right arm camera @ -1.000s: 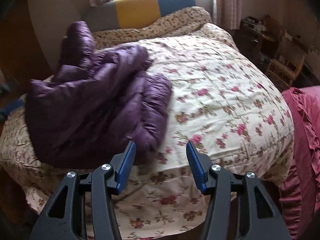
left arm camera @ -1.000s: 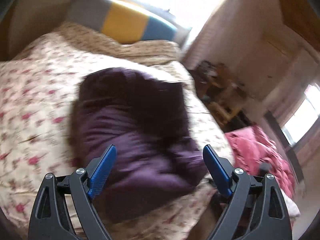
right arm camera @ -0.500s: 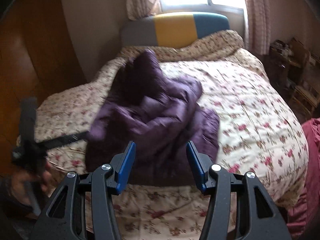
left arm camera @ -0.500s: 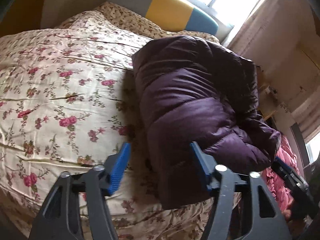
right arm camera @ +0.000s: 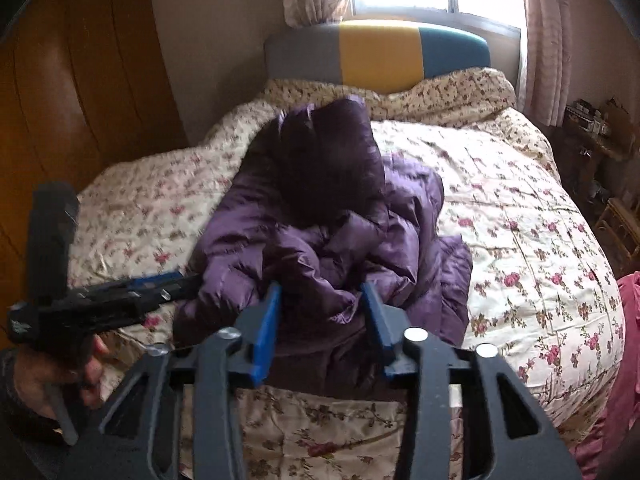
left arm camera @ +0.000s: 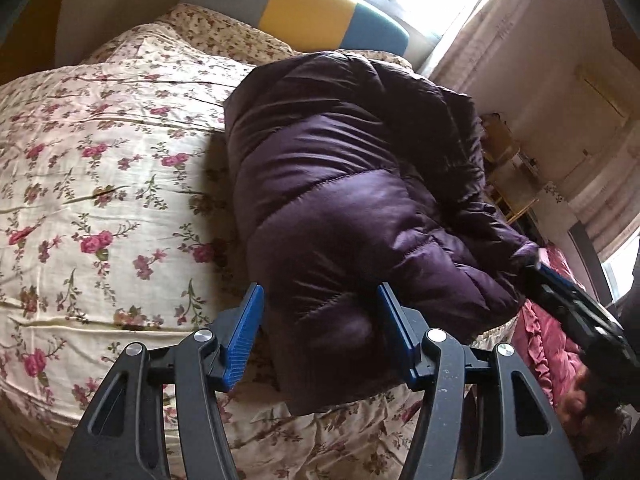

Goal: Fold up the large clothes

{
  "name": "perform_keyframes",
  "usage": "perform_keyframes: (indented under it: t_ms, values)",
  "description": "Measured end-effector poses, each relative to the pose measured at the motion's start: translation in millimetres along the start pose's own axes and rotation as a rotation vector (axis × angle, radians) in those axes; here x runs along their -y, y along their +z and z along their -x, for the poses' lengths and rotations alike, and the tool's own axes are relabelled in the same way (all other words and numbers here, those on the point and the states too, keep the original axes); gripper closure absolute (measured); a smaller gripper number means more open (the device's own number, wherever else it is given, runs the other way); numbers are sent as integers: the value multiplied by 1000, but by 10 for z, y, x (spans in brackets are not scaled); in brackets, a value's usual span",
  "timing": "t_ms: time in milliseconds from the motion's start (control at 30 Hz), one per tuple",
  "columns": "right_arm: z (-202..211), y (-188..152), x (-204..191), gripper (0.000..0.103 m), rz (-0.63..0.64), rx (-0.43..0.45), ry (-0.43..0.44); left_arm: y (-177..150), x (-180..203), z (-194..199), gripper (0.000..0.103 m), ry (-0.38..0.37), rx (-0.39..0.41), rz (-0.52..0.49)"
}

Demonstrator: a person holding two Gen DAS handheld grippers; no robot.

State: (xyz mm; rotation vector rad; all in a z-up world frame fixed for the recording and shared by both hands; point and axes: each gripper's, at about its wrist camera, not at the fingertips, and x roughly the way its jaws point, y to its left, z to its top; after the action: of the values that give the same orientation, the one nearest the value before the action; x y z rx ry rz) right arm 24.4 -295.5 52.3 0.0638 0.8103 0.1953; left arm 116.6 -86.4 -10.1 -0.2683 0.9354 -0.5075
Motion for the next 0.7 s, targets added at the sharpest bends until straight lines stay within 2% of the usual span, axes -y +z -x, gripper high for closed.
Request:
perform_keyframes:
  t_ms: [67,167,267,533,700]
  values:
    - [-57,-71,29,85,-3,-28,-9,-4,21,-4,45,-3,-1,-7]
    - [-124,-176,64,92,-5,-60,-26,-9,53,-11,45,-5,-5,-12]
    - [-212,-270,110,94,-22,-96,-41,-3,98,-29,51,-9,-12,-31]
    - [-553,-539,272,96,-57,-188,-72,52,232,-131,51,-15,-26,-78]
    - [-714,-718,368,97,-73,-197,-67,70,351,-261,51,-10,-40,-134]
